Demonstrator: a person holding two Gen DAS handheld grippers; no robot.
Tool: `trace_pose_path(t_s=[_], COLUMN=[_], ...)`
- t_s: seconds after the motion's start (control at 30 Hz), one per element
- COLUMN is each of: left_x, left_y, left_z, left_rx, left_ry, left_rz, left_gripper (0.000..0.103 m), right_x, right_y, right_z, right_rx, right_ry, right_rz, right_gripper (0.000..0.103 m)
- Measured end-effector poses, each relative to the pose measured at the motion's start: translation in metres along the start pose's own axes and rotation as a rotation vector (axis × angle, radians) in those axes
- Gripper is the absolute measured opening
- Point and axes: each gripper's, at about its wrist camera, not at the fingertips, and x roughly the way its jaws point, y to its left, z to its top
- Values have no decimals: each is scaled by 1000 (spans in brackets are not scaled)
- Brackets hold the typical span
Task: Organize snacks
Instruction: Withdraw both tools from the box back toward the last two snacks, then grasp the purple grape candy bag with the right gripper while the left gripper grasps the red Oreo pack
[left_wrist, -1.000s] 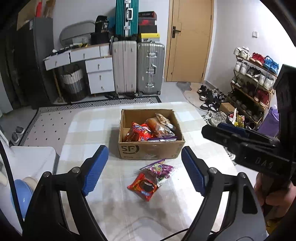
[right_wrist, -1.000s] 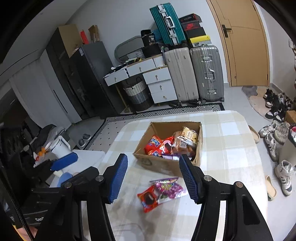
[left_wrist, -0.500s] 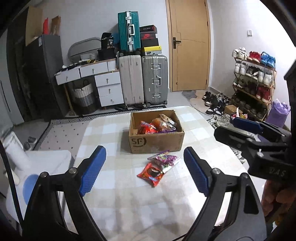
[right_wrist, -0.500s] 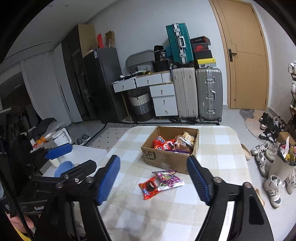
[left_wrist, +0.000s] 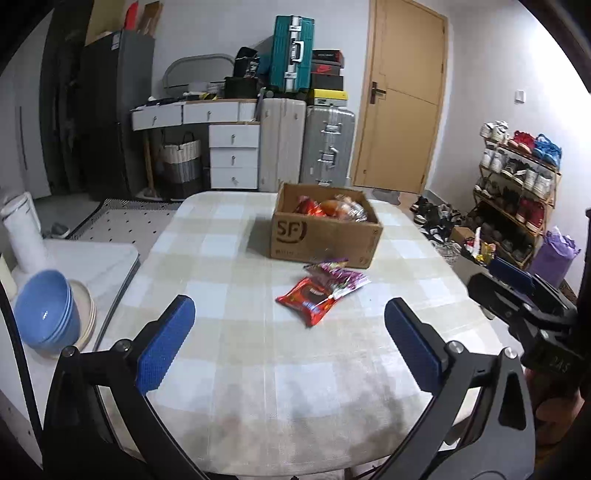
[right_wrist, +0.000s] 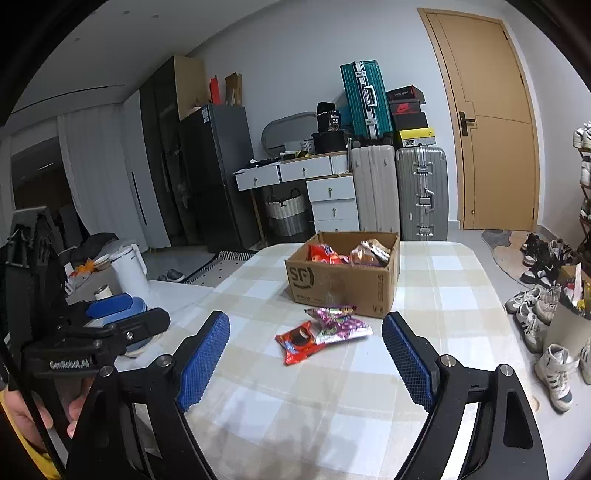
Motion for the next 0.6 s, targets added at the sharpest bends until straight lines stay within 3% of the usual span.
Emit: trace_pose_path(t_s=[0.3,0.6], left_x=[78,142], left_y=[-2,2], left_z=[-20,-7], left_rx=[18,-6], left_ry=[71,130], left_rz=[26,13], left_gripper=[103,103], right_x=[43,85], right_y=[-22,-33], right_z=[-28,-19], right_rx=[9,-4], right_ry=[78,130], right_rz=[-20,-67], right_gripper=[88,95])
